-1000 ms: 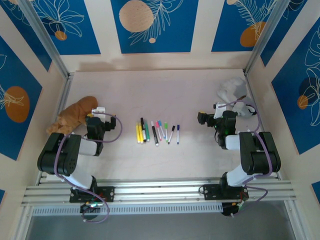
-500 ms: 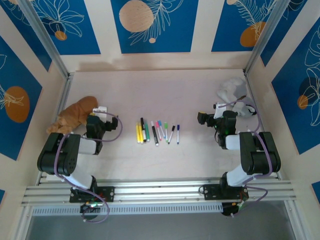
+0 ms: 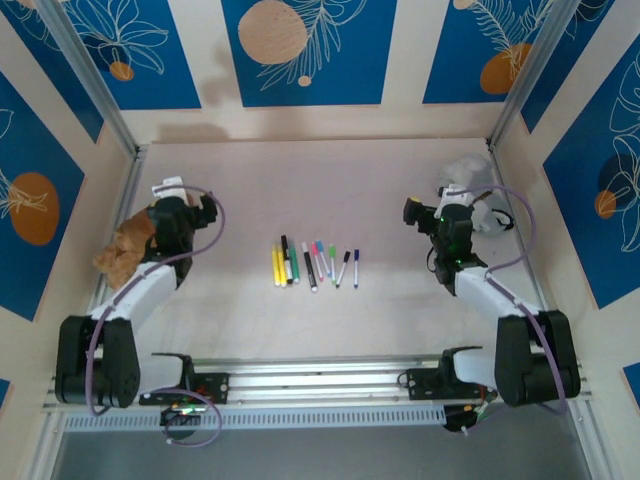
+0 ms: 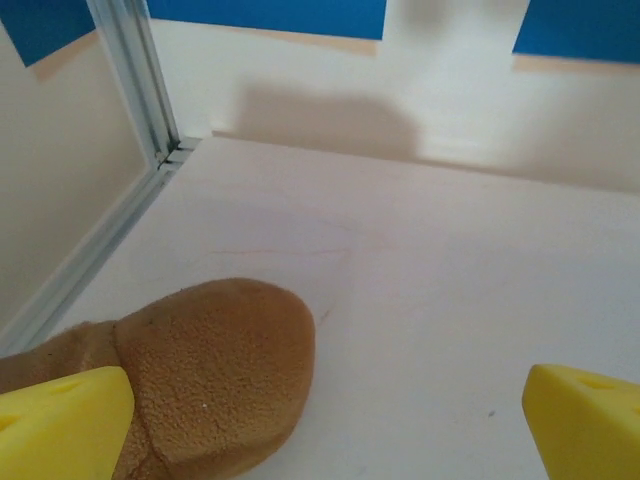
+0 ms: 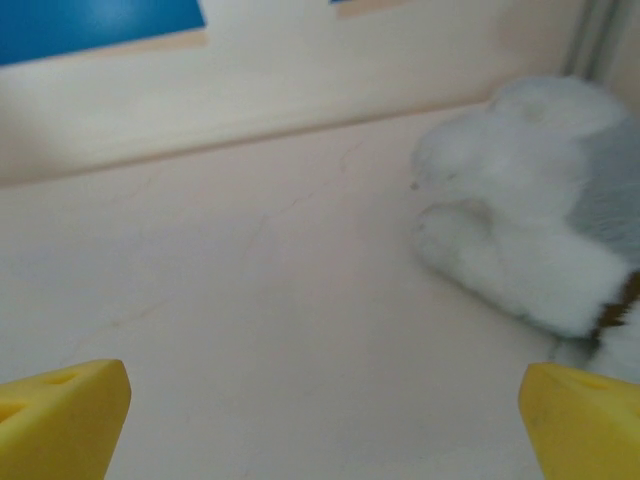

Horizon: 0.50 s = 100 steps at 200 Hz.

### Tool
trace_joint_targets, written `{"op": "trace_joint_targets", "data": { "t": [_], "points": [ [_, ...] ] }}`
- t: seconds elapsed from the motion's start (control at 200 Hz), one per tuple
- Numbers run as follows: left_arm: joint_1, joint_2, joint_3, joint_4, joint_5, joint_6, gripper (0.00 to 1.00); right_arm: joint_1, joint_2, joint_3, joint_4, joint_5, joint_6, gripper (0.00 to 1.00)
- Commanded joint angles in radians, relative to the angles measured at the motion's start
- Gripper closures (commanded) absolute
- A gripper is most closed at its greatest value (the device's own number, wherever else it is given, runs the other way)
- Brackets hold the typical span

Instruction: Open the pen caps

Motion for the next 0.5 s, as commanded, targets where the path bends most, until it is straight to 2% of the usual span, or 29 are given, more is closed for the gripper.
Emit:
{"op": "trace_joint_targets", "data": {
  "t": [0.0,0.07,0.17,0.285,0.375,0.495],
  "points": [
    [-0.017,-0.033,0.102,-0.336,0.035,-0.148,0.0,0.074,-0.054,0.044,-0.205,0.148,0.11,0.01],
    [-0.034,-0.065,0.122,-0.386,0.101,-0.162,0.0,0.128,-0.096,0.049,-0.283,0.191,0.155,0.0],
    [-0.068,-0.131,0.123,-0.422,0.16,-0.188,0.0,0.204,-0.164,0.061,-0.414,0.214,0.204,0.04],
    [-0.114,-0.184,0.135,-0.503,0.244,-0.207,0.0,0.275,-0.206,0.103,-0.6,0.142,0.242,0.05],
    [-0.183,-0.216,0.155,-0.586,0.257,-0.199,0.0,0.352,-0.201,0.161,-0.759,0.111,0.258,0.05],
    [-0.3,-0.218,0.23,-0.75,0.215,-0.152,0.0,0.468,-0.168,0.229,-0.915,0.114,0.297,0.05]
  ]
}}
